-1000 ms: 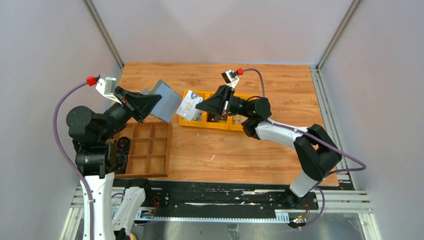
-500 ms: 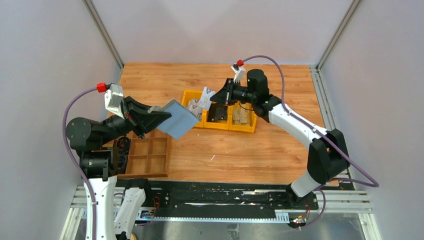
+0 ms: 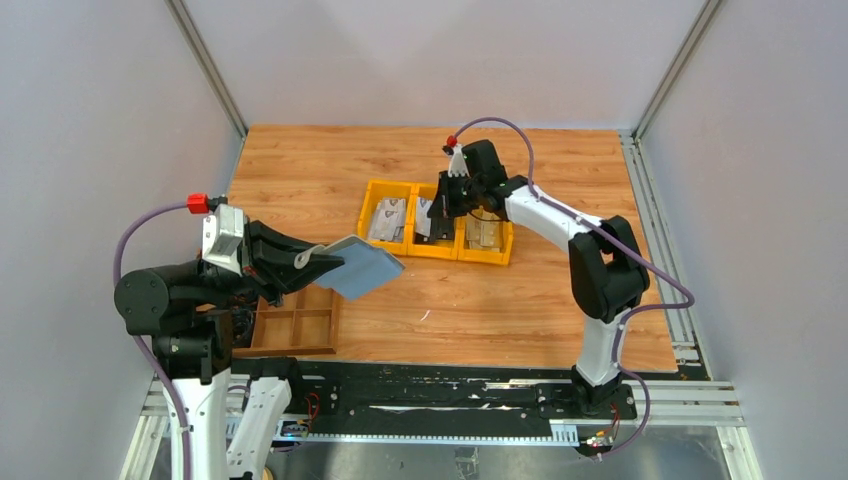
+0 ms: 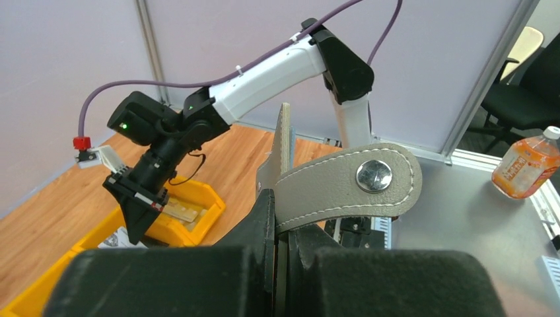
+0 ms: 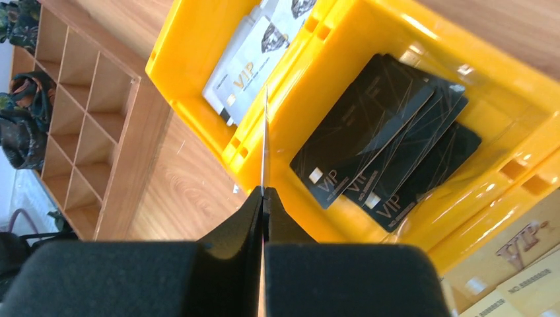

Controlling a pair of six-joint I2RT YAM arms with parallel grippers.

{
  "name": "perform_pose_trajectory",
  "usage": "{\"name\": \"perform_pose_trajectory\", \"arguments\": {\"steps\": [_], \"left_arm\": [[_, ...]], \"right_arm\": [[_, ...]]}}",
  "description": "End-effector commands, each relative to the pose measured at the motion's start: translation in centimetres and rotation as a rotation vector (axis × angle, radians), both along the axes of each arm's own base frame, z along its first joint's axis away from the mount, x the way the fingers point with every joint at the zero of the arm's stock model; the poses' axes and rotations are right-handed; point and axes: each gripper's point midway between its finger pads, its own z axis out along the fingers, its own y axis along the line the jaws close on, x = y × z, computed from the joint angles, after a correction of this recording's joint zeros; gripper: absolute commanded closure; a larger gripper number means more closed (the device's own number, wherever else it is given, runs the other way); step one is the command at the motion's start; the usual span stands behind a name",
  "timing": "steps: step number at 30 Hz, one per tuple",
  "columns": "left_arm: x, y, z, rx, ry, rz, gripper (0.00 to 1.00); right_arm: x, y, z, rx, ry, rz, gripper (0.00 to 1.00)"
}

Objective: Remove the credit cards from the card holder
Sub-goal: Place the credit card in the storage box.

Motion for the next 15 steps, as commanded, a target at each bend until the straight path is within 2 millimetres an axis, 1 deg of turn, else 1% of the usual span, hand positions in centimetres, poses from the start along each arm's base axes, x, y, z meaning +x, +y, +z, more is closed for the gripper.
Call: {"name": "perform_pose_trajectory", "arguments": {"steps": [1, 3, 5, 7, 8, 11, 13, 15], "left_arm": [[-1.1, -0.1, 0.9, 0.015, -0.077, -0.012, 0.99], [-1.0, -0.1, 1.0, 0.012, -0.081, -0.006, 1.0], [-0.9, -0.1, 1.0, 0.007, -0.074, -0.001, 1.0], [-0.6, 0.0, 1.0, 0.003, -0.072, 0.007, 1.0], [-0.5, 0.0, 1.0, 0.001, -0.073, 0.01, 1.0], [-0.2, 0.1, 1.1, -0.003, -0.08, 0.022, 1.0], [-0.1, 0.0, 1.0, -0.002, -0.077, 0.02, 1.0], [-0.1, 0.1, 1.0, -0.001, -0.078, 0.021, 1.0]], "right_arm": [[1.7, -1.0, -0.6, -0.069, -0.016, -0.015, 1.0], [1.5, -0.9, -0.8, -0.053, 0.006, -0.011, 1.0], [1.2, -0.9, -0.3, -0.032, 0.013, -0.005, 1.0], [0.8, -1.1, 0.7, -0.018, 0.0, -0.004, 1.0], [0.7, -1.3, 1.4, -0.01, -0.008, -0.007, 1.0], [0.4, -1.6, 4.4, 0.036, -0.045, -0.018, 1.0], [0.2, -0.9, 6.5, 0.101, -0.07, -0.005, 1.0], [-0.2, 0.7, 8.1, 0.179, -0.059, 0.029, 1.0]]}}
